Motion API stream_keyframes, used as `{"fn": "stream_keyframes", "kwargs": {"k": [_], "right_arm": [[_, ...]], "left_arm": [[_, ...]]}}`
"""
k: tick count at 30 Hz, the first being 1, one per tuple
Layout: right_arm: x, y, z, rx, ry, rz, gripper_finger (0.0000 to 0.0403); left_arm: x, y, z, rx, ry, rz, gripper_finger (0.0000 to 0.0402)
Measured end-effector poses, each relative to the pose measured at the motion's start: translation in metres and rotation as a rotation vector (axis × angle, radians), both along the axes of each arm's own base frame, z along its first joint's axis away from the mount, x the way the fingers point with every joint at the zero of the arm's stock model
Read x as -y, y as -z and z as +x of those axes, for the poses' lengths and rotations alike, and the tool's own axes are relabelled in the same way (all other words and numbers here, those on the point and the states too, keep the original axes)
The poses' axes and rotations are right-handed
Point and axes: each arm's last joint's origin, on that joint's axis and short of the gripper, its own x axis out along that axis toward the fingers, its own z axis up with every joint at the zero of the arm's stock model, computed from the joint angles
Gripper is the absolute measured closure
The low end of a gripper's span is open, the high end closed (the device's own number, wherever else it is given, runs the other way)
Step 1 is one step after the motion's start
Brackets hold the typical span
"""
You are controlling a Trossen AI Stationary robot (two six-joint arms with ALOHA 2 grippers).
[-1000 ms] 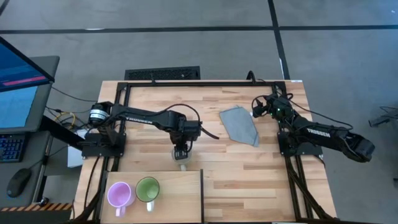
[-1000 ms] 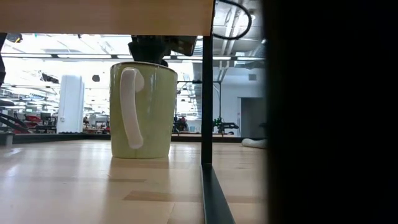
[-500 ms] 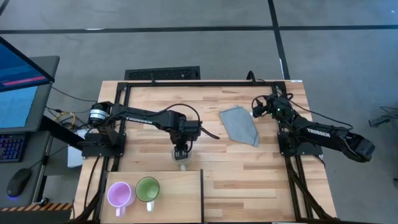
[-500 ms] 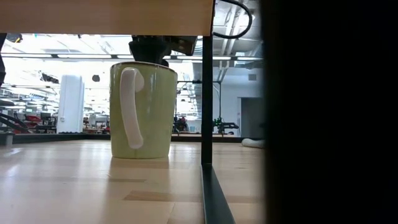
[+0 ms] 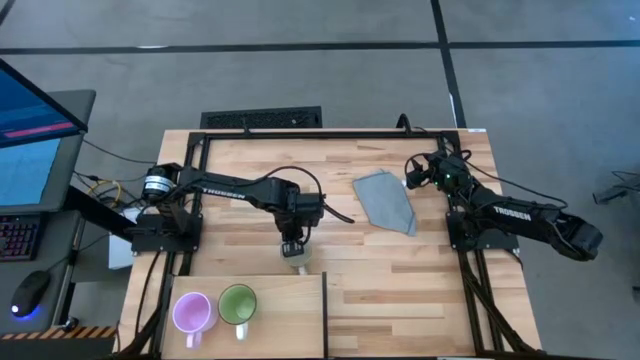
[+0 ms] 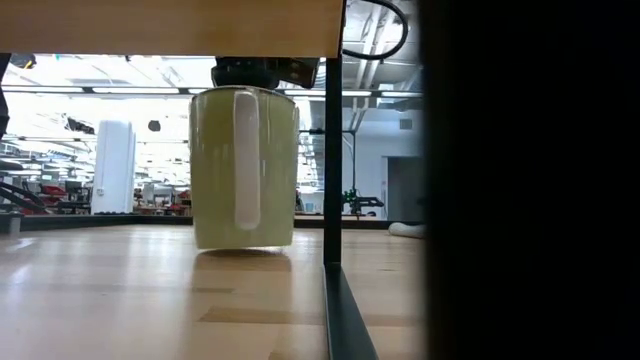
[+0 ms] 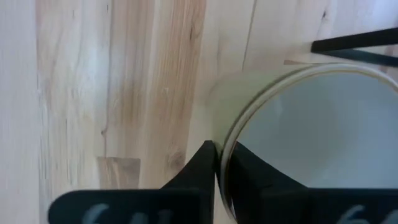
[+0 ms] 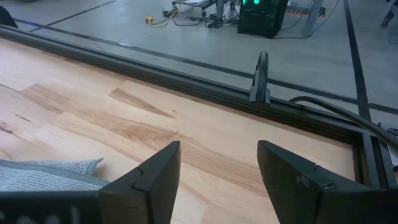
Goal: Stack small to large cups/mugs on shelf
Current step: Put the light green mug on the shelf
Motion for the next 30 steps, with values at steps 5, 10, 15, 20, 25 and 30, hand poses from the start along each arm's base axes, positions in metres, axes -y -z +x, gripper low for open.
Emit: {"fn": "stream_keyframes", "kwargs": {"k": [5, 10, 15, 20, 25, 30], "right_arm": [[0.000, 0.000, 0.000, 0.000, 0.000, 0.000, 0.0168], [0.000, 0.000, 0.000, 0.000, 0.000, 0.000, 0.0168], [0.000, 0.000, 0.000, 0.000, 0.000, 0.000, 0.0168], [0.000, 0.000, 0.000, 0.000, 0.000, 0.000, 0.0168], [0.000, 0.000, 0.000, 0.000, 0.000, 0.000, 0.0168], [0.000, 0.000, 0.000, 0.000, 0.000, 0.000, 0.0168]], "left_arm": [[0.000, 0.000, -0.001, -0.006, 0.000, 0.001, 0.0392], [0.000, 0.000, -0.001, -0.007, -0.001, 0.000, 0.0395], [0.000, 0.000, -0.001, -0.007, -0.001, 0.001, 0.0395], [0.000, 0.000, 0.000, -0.002, -0.002, 0.002, 0.0395], [0.000, -0.005, 0.003, 0.022, -0.003, 0.013, 0.0395], [-0.001, -0.022, 0.004, 0.020, -0.010, 0.043, 0.0395]]}}
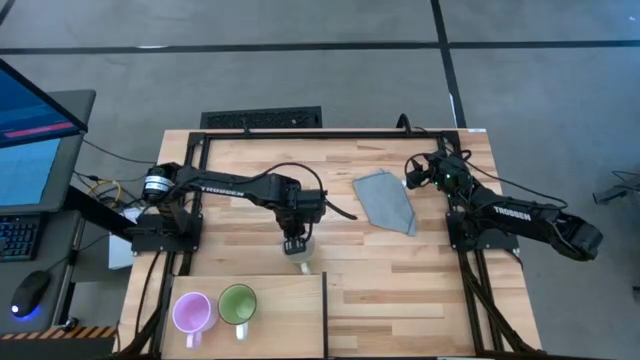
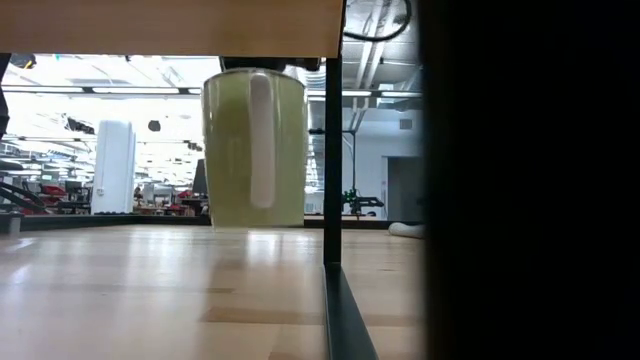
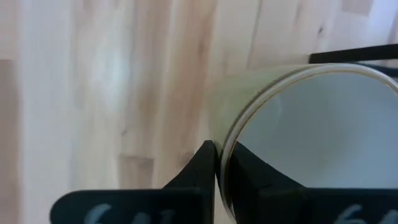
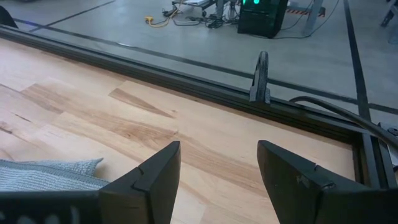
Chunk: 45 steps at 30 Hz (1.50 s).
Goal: Stack small to large cups/mugs on shelf
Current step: Put the light green mug on the shelf
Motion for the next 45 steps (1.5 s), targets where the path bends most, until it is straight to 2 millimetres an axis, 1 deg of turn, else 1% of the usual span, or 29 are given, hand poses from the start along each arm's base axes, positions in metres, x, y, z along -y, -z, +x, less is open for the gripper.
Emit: {"fn": "stream_keyframes", "kwargs": {"k": [6, 15, 20, 27, 33, 36, 45], "right_arm": [[0.000, 0.000, 0.000, 0.000, 0.000, 0.000, 0.0168], [0.000, 0.000, 0.000, 0.000, 0.000, 0.000, 0.0168], [0.000, 0.000, 0.000, 0.000, 0.000, 0.000, 0.0168], [0.000, 0.000, 0.000, 0.000, 0.000, 0.000, 0.0168], [0.000, 0.000, 0.000, 0.000, 0.000, 0.000, 0.0168], [0.000, 0.000, 0.000, 0.000, 0.000, 0.000, 0.0168], [0.000, 0.000, 0.000, 0.001, 0.001, 0.000, 0.0168]], "left_arm": [[-0.003, -0.033, -0.006, -0.057, -0.026, 0.096, 0.0395], [-0.003, -0.084, -0.021, -0.104, -0.052, 0.096, 0.0395], [-0.001, -0.102, -0.027, -0.100, -0.047, 0.109, 0.0395], [0.008, -0.128, -0.028, 0.006, -0.031, 0.082, 0.0395], [0.024, -0.143, -0.031, 0.063, -0.023, 0.041, 0.0395], [0.037, -0.142, -0.033, 0.058, 0.031, 0.019, 0.0395], [0.079, -0.142, -0.041, 0.055, 0.091, 0.026, 0.0395]]}}
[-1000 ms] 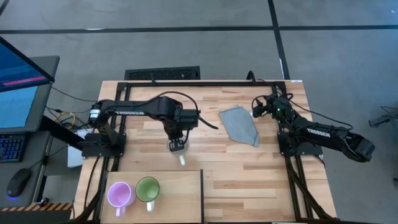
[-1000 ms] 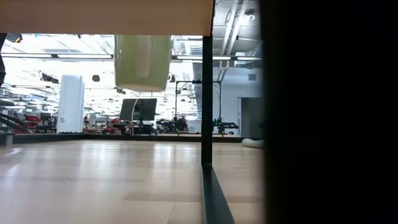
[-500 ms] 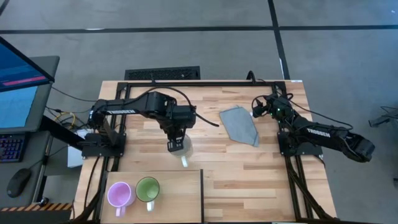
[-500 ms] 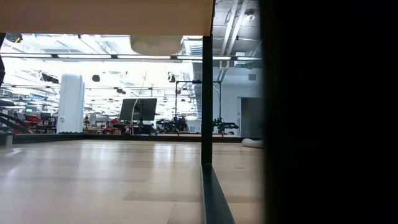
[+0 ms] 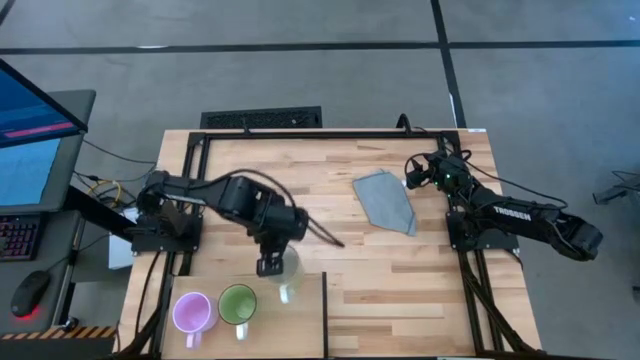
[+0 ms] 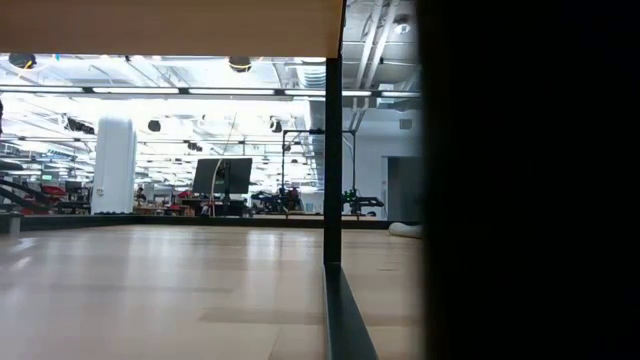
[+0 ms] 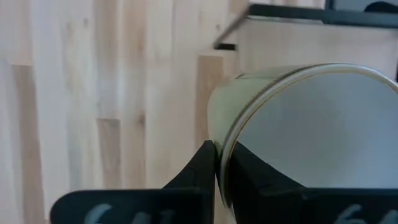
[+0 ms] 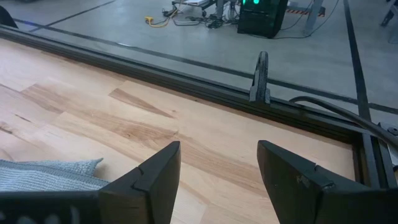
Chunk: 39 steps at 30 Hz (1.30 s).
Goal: Stack small to large cups/mugs on shelf
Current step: Put the light green mug on the shelf
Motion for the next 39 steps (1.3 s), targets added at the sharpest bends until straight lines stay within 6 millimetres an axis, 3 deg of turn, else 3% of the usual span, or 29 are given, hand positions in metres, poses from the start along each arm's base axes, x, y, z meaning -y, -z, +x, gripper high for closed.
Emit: {"fn": "stream_keyframes", "kwargs": {"k": [7, 15, 20, 39], "right_arm": [[0.000, 0.000, 0.000, 0.000, 0.000, 0.000, 0.0168], [0.000, 0.001, 0.000, 0.002, 0.006, 0.019, 0.0168], [-0.002, 0.005, -0.002, 0.002, 0.020, 0.058, 0.0168], [-0.002, 0.006, -0.002, 0.001, 0.026, 0.077, 0.0168]], "left_arm": [[0.020, 0.007, 0.004, -0.006, 0.057, 0.009, 0.0395], [0.019, 0.007, 0.006, 0.011, 0.028, 0.016, 0.0395], [0.025, 0.013, 0.018, 0.029, 0.057, -0.040, 0.0395], [0.049, 0.015, 0.017, 0.059, 0.117, -0.029, 0.0395]]}}
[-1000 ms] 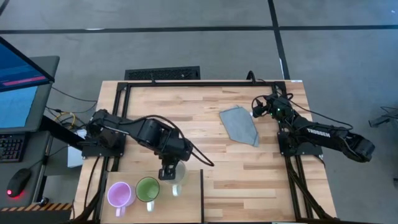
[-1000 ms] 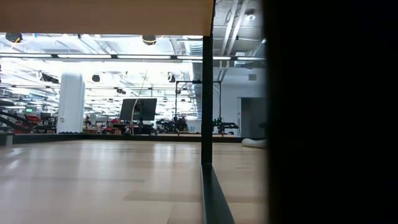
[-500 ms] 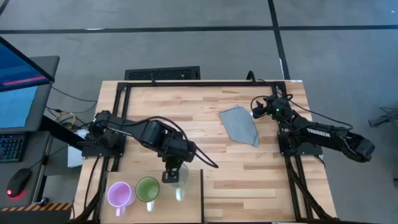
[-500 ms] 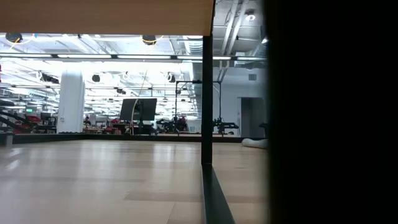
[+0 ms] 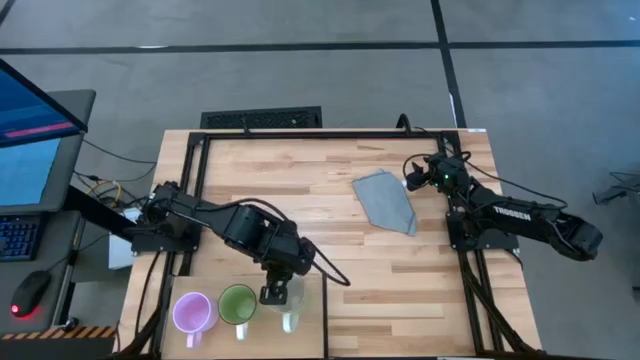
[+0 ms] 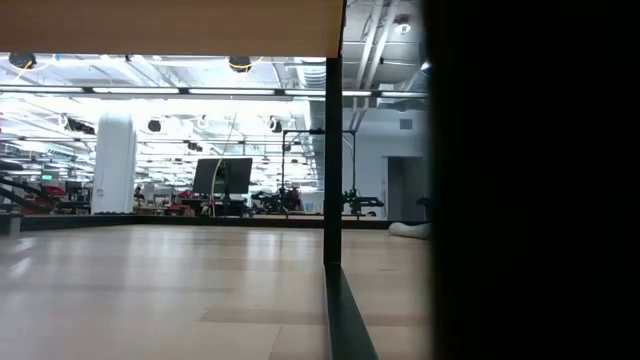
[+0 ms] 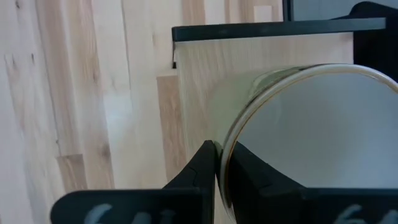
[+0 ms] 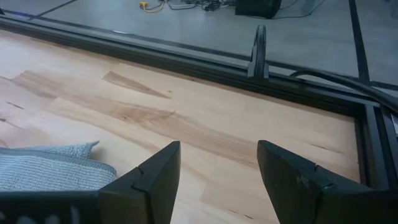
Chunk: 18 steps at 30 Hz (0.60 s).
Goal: Stack small to large cups/mugs on shelf
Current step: Put the light green mug on the shelf
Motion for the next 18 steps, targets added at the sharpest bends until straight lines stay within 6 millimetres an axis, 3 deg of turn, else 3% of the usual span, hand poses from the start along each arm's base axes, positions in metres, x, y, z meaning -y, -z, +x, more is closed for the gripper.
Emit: {"fn": "stream_keyframes", "kwargs": {"k": [18], "right_arm": [[0.000, 0.000, 0.000, 0.001, 0.000, 0.000, 0.0168]], "left_arm": [[0.014, 0.000, -0.005, 0.015, 0.024, 0.019, 0.0395]]}}
